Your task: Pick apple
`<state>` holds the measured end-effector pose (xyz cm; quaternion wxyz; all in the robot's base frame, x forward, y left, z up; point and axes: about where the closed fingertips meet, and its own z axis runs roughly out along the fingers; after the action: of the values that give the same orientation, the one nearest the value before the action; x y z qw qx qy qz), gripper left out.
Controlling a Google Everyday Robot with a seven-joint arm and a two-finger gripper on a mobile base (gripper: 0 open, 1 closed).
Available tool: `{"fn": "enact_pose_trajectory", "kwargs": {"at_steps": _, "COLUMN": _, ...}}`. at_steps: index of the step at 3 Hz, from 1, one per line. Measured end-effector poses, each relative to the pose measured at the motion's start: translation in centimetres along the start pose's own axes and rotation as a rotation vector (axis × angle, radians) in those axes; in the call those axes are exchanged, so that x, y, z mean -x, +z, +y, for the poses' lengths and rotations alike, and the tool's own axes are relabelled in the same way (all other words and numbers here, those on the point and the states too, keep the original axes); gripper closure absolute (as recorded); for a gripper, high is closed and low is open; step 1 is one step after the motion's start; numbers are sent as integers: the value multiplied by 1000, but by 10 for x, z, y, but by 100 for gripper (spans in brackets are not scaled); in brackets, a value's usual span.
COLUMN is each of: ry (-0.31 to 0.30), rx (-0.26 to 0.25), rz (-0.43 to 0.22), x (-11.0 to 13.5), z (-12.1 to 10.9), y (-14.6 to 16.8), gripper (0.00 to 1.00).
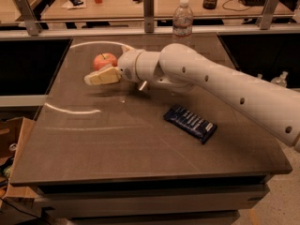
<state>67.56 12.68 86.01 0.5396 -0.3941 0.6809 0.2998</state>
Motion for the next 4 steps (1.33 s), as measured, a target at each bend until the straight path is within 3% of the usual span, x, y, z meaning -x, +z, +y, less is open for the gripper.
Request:
{"fn": "enact_pose_trajectory", "kwargs": {"at_steps": 1, "ry": 5, "rx": 26, "rz": -4, "x": -1, "z": 8, "y": 11, "gripper": 0}}
{"fn": "enact_pose_trajectory", "kwargs": {"at_steps": 2, "ry": 9, "rx": 46, "rz": -3, "x": -5, "z": 13, "y": 15, "gripper": 17}}
{"fn": "enact_pose_trajectory", "kwargs": {"at_steps": 4, "ry": -8, "rx": 68, "rz": -34, "x": 5, "z": 16, "y": 15, "gripper": 64}}
